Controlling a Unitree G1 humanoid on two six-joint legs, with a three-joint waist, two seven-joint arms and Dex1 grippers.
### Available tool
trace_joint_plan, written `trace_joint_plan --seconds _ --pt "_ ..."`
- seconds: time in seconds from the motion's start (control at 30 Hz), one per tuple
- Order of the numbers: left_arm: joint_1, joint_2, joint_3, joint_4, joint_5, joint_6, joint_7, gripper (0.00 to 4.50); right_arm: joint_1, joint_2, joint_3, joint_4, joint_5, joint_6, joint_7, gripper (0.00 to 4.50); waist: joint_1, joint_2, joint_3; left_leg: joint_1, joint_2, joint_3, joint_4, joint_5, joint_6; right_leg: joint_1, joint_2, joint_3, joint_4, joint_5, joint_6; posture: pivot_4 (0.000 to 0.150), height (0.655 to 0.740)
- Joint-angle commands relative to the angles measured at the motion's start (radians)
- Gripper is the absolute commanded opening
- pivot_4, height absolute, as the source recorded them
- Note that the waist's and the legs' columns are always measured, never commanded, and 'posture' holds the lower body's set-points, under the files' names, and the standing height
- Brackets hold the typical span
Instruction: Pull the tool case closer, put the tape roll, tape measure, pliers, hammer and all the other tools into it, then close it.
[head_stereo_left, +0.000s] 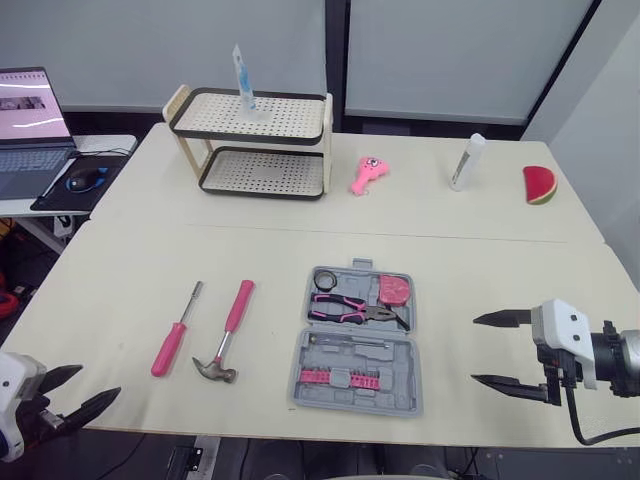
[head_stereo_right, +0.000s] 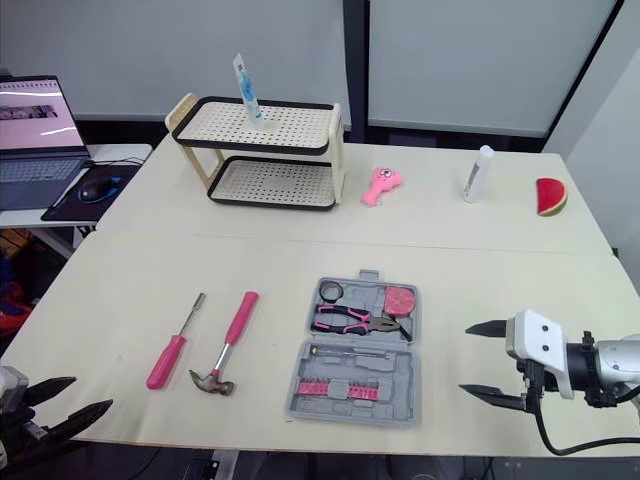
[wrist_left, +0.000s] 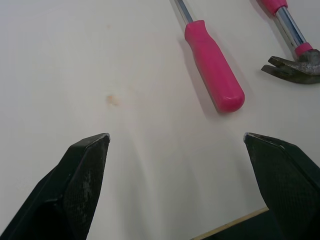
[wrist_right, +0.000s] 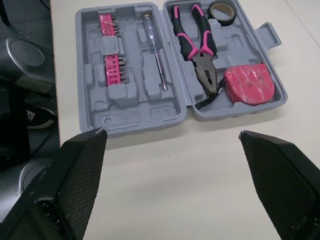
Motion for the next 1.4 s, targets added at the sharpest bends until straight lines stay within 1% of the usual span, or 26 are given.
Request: trace_joint_plan --seconds 0.03,0.47,0.63,0.77,0.97,1.03,1.1,1.13,1.27,1.4 --pt "0.014 -0.005 0.032 -0.042 -0.028 0.002 0.013 4.48 -0.036 -0.010 0.015 -0.030 0.025 0.001 0.008 4.50 0.000 0.000 0.000 0.000 0.000 0.000 0.000 0.000 0.000 0.000 0.000 0.000 0.000 0.000 0.000 0.150 0.7350" --pt "0.086 -0.054 0.035 -0.216 -0.066 0.069 0.059 4.48 -0.212 -0.010 0.133 -0.108 0.101 0.105 -0.006 4.50 -0.001 0.000 0.001 -0.001 0.000 0.001 -0.001 0.000 0.000 -0.002 0.000 0.001 0.000 0.000 -0.001 0.150 0.7350" --pt "0.089 -0.074 0.006 -0.340 -0.106 0.137 0.081 4.48 -0.261 -0.007 0.163 -0.132 0.124 0.145 -0.017 4.50 0.001 0.000 0.001 -0.002 0.000 0.001 -0.001 0.000 0.000 -0.003 0.000 0.001 -0.001 0.000 0.000 0.150 0.7350" --pt "0.055 -0.111 -0.040 -0.486 -0.154 0.249 0.163 4.48 -0.302 0.005 0.197 -0.154 0.130 0.163 -0.042 4.50 0.001 0.000 0.001 -0.002 0.000 0.001 -0.001 0.000 0.000 -0.003 0.000 0.001 -0.001 0.000 0.000 0.150 0.7350" --pt "-0.017 -0.194 -0.139 -0.684 -0.160 0.410 0.378 4.48 -0.356 0.011 0.250 -0.178 0.128 0.200 -0.079 4.50 0.000 0.000 0.001 -0.002 0.000 0.000 -0.001 0.000 0.000 -0.002 0.000 0.001 -0.001 0.000 0.000 0.150 0.7350" --pt "-0.055 -0.247 -0.188 -0.749 -0.141 0.490 0.506 4.48 -0.376 0.014 0.264 -0.185 0.131 0.218 -0.092 4.50 0.000 0.000 0.001 -0.002 0.000 0.000 -0.001 0.000 0.000 -0.002 0.000 0.001 -0.001 0.000 0.000 0.150 0.7350" --pt "-0.088 -0.293 -0.244 -0.794 -0.087 0.580 0.646 4.48 -0.389 0.015 0.275 -0.190 0.132 0.233 -0.101 4.50 0.001 0.000 0.001 -0.002 0.000 0.000 0.000 0.000 0.000 -0.002 0.000 0.001 -0.001 0.000 0.001 0.150 0.7350" --pt "-0.103 -0.317 -0.266 -0.814 -0.083 0.619 0.693 4.48 -0.394 0.014 0.280 -0.192 0.131 0.238 -0.104 4.50 0.001 0.000 0.001 -0.002 0.000 0.000 0.000 0.000 0.000 -0.002 0.000 0.001 0.000 0.000 0.001 0.150 0.7350" --pt "-0.145 -0.364 -0.344 -0.867 -0.051 0.736 0.815 4.48 -0.414 0.013 0.293 -0.195 0.134 0.252 -0.103 4.50 0.001 0.000 0.001 -0.002 0.000 -0.001 0.000 0.000 0.000 -0.002 0.000 0.000 -0.001 0.001 0.001 0.150 0.7350" --pt "-0.189 -0.385 -0.422 -0.882 -0.013 0.824 0.897 4.48 -0.449 0.021 0.316 -0.188 0.136 0.262 -0.098 4.50 0.001 0.000 0.001 -0.002 -0.001 -0.001 0.000 0.000 0.000 -0.002 0.000 0.000 -0.001 0.000 0.001 0.150 0.7350"
